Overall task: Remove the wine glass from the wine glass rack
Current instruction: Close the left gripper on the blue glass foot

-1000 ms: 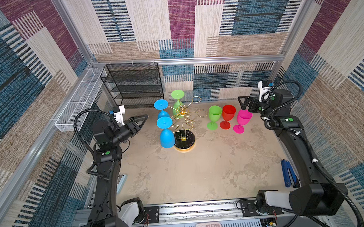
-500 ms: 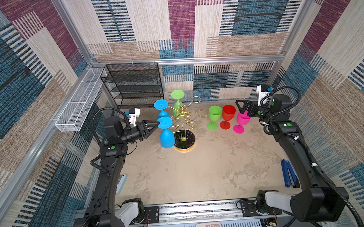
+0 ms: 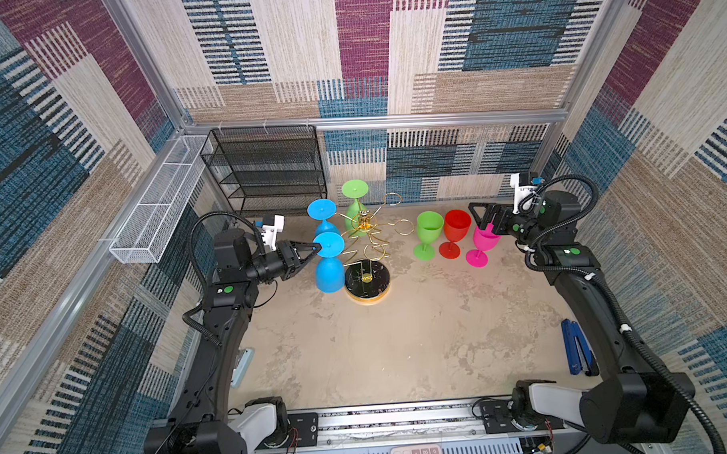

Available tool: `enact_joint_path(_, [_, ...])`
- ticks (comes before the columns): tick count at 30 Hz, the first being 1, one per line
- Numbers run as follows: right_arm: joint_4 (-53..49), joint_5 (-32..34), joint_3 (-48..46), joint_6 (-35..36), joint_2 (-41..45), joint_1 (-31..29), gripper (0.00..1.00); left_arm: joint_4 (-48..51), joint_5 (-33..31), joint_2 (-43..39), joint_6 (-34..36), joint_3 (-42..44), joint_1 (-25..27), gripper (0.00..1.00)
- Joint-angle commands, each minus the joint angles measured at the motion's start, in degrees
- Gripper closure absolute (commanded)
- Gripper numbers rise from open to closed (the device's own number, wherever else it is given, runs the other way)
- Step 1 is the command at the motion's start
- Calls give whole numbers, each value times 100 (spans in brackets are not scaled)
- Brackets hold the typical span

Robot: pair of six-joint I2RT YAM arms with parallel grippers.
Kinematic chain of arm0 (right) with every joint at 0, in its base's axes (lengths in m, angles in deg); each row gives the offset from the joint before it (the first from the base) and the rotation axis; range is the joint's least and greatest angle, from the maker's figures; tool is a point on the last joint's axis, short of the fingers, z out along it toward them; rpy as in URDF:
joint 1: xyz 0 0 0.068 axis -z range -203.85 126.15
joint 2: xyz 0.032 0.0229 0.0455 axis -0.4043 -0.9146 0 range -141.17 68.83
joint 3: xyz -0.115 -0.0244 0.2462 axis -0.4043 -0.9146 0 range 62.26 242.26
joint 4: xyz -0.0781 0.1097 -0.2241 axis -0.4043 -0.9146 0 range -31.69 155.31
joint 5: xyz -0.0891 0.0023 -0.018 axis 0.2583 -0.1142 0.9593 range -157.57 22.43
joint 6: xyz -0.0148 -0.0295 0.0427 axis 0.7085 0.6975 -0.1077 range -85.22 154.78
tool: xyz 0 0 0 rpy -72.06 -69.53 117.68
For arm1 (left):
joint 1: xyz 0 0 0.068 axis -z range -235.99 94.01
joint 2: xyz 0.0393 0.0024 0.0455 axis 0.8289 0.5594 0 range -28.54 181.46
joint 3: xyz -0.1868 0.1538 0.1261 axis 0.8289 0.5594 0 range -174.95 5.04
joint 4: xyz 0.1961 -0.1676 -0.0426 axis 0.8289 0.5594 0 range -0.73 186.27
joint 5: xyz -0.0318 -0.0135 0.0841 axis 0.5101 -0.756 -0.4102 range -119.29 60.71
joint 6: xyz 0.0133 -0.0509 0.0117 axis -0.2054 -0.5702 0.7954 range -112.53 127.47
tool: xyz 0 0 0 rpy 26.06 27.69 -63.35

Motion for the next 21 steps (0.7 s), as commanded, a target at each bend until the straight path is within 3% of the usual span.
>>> enact_joint_path(1, [234,-138,-24,-132,-28,-8,1,223,-34,-2,277,-119,4,87])
enact_joint_path(10, [243,-149,-29,-112,-63,-10,1,433,-76,-19,297,-190,2,100])
enact_joint_path(21, [238,-176,-47,-90,-63,-9,1,661,-60,-65,277,-425,2,100])
